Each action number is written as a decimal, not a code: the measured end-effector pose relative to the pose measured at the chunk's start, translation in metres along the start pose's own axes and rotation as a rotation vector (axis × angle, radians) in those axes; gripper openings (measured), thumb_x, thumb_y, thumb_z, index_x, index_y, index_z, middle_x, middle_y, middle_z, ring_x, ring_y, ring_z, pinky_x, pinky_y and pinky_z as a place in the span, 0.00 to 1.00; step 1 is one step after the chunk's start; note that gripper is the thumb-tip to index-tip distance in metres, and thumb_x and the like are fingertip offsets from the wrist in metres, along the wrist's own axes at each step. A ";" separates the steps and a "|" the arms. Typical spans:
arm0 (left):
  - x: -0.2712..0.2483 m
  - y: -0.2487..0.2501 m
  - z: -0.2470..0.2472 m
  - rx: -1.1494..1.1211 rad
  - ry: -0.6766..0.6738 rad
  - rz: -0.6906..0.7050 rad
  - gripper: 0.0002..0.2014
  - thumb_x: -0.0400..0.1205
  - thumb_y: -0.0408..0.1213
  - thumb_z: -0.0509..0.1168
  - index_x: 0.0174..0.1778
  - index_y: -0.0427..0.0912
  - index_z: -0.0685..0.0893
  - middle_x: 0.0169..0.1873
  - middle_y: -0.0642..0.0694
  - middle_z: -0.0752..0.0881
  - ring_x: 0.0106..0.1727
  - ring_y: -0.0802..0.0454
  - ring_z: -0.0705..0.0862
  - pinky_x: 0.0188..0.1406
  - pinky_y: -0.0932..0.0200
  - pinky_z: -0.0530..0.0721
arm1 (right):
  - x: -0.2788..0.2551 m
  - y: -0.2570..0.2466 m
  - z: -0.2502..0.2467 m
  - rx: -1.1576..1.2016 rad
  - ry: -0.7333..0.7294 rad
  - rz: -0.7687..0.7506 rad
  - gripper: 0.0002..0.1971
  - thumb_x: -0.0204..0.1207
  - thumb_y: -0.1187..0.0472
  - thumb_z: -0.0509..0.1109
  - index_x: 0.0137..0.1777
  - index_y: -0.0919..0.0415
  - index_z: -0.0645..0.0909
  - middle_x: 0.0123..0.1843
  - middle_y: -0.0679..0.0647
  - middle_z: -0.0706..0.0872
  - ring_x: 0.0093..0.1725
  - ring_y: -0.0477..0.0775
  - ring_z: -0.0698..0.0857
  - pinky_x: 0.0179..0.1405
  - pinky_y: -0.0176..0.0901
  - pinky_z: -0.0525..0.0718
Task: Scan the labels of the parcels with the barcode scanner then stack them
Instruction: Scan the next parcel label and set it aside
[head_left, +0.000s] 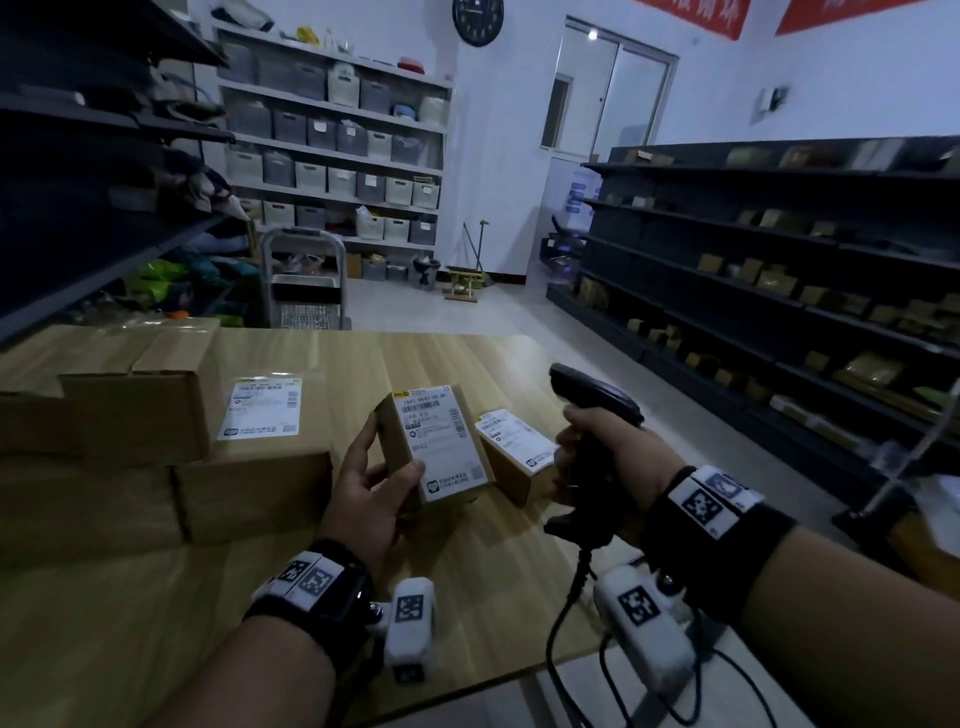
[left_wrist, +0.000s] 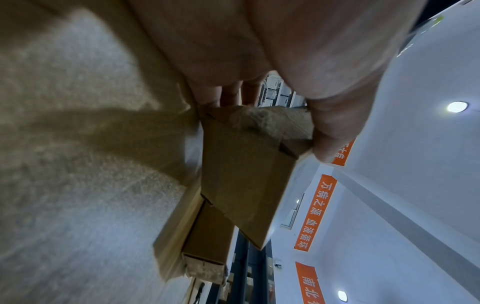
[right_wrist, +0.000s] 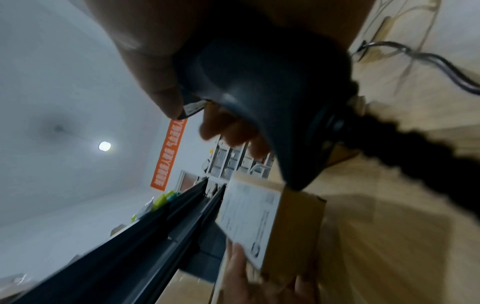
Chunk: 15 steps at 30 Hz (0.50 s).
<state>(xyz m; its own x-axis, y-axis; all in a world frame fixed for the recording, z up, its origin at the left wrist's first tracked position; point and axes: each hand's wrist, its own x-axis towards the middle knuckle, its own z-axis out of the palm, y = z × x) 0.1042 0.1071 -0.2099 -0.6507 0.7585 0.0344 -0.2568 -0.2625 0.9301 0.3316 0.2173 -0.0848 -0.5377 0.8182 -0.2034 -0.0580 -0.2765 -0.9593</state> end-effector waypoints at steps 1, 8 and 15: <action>0.001 -0.001 0.000 -0.023 -0.001 -0.007 0.38 0.84 0.35 0.78 0.76 0.86 0.76 0.68 0.40 0.92 0.63 0.37 0.95 0.63 0.28 0.93 | 0.005 0.004 -0.006 0.018 0.015 0.006 0.16 0.80 0.52 0.79 0.42 0.66 0.85 0.39 0.65 0.88 0.36 0.63 0.86 0.47 0.58 0.87; 0.005 -0.003 0.003 -0.090 -0.029 -0.007 0.38 0.88 0.32 0.74 0.86 0.75 0.72 0.64 0.36 0.95 0.63 0.34 0.96 0.65 0.25 0.91 | 0.035 0.042 -0.042 0.038 0.271 -0.040 0.20 0.74 0.42 0.81 0.44 0.60 0.91 0.38 0.54 0.92 0.32 0.51 0.91 0.37 0.46 0.89; 0.010 -0.009 0.003 -0.189 -0.003 -0.035 0.35 0.88 0.30 0.71 0.86 0.69 0.76 0.64 0.36 0.95 0.65 0.30 0.94 0.70 0.24 0.87 | 0.046 0.061 -0.043 0.238 0.272 0.038 0.20 0.79 0.41 0.77 0.40 0.60 0.87 0.30 0.54 0.90 0.26 0.56 0.89 0.23 0.44 0.86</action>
<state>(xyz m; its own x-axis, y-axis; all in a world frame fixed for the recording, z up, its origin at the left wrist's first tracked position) 0.1019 0.1187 -0.2166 -0.6371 0.7707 0.0039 -0.4091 -0.3425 0.8457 0.3395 0.2597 -0.1611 -0.3015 0.9004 -0.3137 -0.2536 -0.3929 -0.8839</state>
